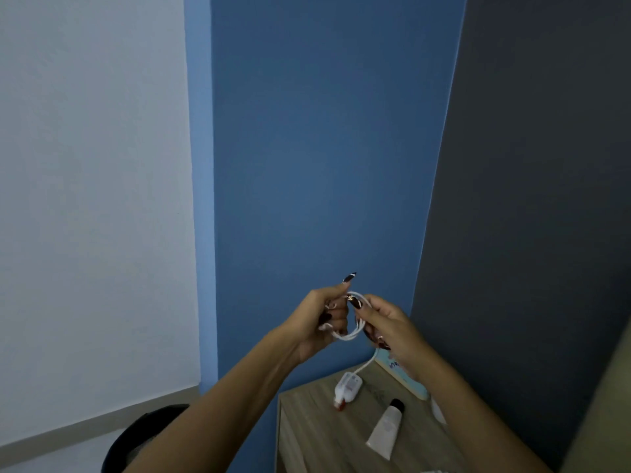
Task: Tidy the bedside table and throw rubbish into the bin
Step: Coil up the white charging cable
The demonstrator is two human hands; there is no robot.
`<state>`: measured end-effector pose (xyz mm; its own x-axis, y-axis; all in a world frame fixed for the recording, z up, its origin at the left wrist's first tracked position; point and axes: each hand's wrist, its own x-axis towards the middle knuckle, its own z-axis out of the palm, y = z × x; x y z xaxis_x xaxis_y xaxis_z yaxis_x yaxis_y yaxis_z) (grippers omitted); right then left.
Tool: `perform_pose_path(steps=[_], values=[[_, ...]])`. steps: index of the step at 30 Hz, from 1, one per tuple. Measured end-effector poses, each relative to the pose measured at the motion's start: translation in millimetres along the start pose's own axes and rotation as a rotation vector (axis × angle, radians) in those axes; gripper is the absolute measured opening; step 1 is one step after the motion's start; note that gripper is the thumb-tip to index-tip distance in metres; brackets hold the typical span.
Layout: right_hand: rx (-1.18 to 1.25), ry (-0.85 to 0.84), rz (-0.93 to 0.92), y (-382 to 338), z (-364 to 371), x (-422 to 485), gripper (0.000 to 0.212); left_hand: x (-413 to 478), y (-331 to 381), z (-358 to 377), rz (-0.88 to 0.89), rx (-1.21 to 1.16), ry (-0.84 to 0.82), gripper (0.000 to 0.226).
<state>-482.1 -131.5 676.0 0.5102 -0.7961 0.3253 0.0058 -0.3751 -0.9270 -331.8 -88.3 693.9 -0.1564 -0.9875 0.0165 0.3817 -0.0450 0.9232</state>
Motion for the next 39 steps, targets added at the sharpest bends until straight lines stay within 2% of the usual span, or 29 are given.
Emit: perform_pose_path(steps=[2,4,7,9,11,14,16,18,20,22,24,26,28,30,33,36,39], values=[[0.121,0.063,0.032,5.9,3.7,2.6,0.023,3.8,-0.9,0.2,-0.028,-0.241,-0.060,0.048],[0.225,0.212,0.083,16.8,7.1,5.1,0.031,6.9,-0.2,-0.1,-0.018,-0.426,-0.085,0.044],[-0.040,0.412,0.094,38.4,16.5,-4.5,0.036,15.9,2.7,3.7,0.046,-0.508,0.039,0.041],[-0.317,0.424,0.056,49.8,30.0,-15.4,0.035,24.6,3.2,7.9,0.110,-0.489,0.124,0.037],[-0.607,0.260,0.043,52.5,49.1,-23.4,0.028,32.3,-0.6,12.3,0.226,-0.288,0.186,0.032],[-0.968,-0.003,-0.019,39.5,71.8,-26.5,0.028,37.7,-15.6,4.0,0.428,0.425,0.306,0.029],[-1.099,-0.081,-0.049,20.2,66.8,-25.6,0.027,35.7,-19.6,-8.0,0.518,0.831,0.316,0.031],[-1.184,-0.171,-0.041,-0.6,49.0,-22.8,0.023,28.5,-18.1,-18.1,0.517,1.052,0.278,0.033],[-1.196,-0.135,-0.079,-16.2,26.0,-21.0,0.017,20.4,-18.0,-23.5,0.487,1.208,0.205,0.038],[-1.071,-0.009,-0.074,-25.0,4.0,-18.6,0.012,10.4,-21.5,-23.1,0.468,1.244,0.145,0.044],[-0.824,0.024,-0.041,-26.0,-9.6,-15.4,0.012,0.2,-24.6,-15.9,0.407,1.064,0.109,0.056],[-0.524,-0.031,0.004,-26.0,-12.5,-14.2,0.011,-6.3,-22.3,-5.3,0.319,0.815,0.070,0.069],[-0.168,-0.050,0.068,-22.0,-8.7,-15.4,0.012,-6.6,-19.2,-0.6,0.274,0.650,0.068,0.069],[0.054,0.014,0.103,-16.5,-5.2,-16.0,0.016,-5.2,-18.3,2.2,0.262,0.559,0.058,0.065],[0.116,0.162,0.073,-12.8,-1.4,-12.7,0.017,-2.4,-23.4,6.9,0.328,0.562,0.077,0.047],[0.186,0.260,0.070,-12.9,3.0,-8.2,0.013,2.9,-27.0,8.6,0.496,0.649,0.251,0.041],[0.243,0.326,0.073,-12.6,8.1,-3.3,0.009,8.7,-29.2,5.8,0.657,0.856,0.421,0.041]])
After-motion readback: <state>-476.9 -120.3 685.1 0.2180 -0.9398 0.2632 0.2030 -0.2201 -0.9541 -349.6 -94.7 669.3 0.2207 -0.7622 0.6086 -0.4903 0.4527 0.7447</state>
